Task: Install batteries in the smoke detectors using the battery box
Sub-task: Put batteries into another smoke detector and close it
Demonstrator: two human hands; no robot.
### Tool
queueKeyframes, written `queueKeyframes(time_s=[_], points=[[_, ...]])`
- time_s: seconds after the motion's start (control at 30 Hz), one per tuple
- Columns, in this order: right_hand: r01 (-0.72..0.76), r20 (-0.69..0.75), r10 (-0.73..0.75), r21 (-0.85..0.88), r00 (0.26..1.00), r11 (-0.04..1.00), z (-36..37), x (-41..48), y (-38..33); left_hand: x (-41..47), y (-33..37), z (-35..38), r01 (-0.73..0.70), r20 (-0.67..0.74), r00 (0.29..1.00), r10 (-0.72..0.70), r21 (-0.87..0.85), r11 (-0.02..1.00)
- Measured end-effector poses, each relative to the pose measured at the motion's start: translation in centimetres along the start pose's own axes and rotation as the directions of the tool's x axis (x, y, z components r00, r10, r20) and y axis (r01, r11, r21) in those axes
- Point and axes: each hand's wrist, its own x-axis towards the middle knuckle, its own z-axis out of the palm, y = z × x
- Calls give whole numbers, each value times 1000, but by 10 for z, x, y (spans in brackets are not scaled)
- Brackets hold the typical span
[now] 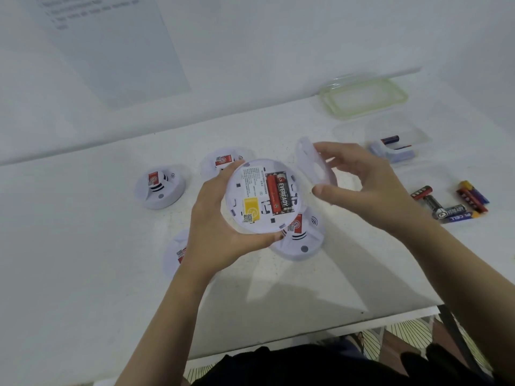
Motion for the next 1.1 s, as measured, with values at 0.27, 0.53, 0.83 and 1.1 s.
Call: queueKeyframes(time_s=[0.27, 0.53, 0.83, 1.1], points=[[421, 248, -342, -469, 906, 776, 25, -8, -36, 0, 5, -4, -42, 35, 998, 43, -34, 999], [383, 300, -268, -447, 916, 808, 29, -7, -40, -1, 0, -13, -140, 38, 989, 142, -56, 989], [360, 310, -242, -414, 920, 836, 32, -8, -48, 1, -1, -18, -206, 90, 973, 211, -57, 977], [362, 323, -240, -400, 915, 842, 35, -10, -51, -3, 0, -20, -170, 118, 976, 183, -113, 979]])
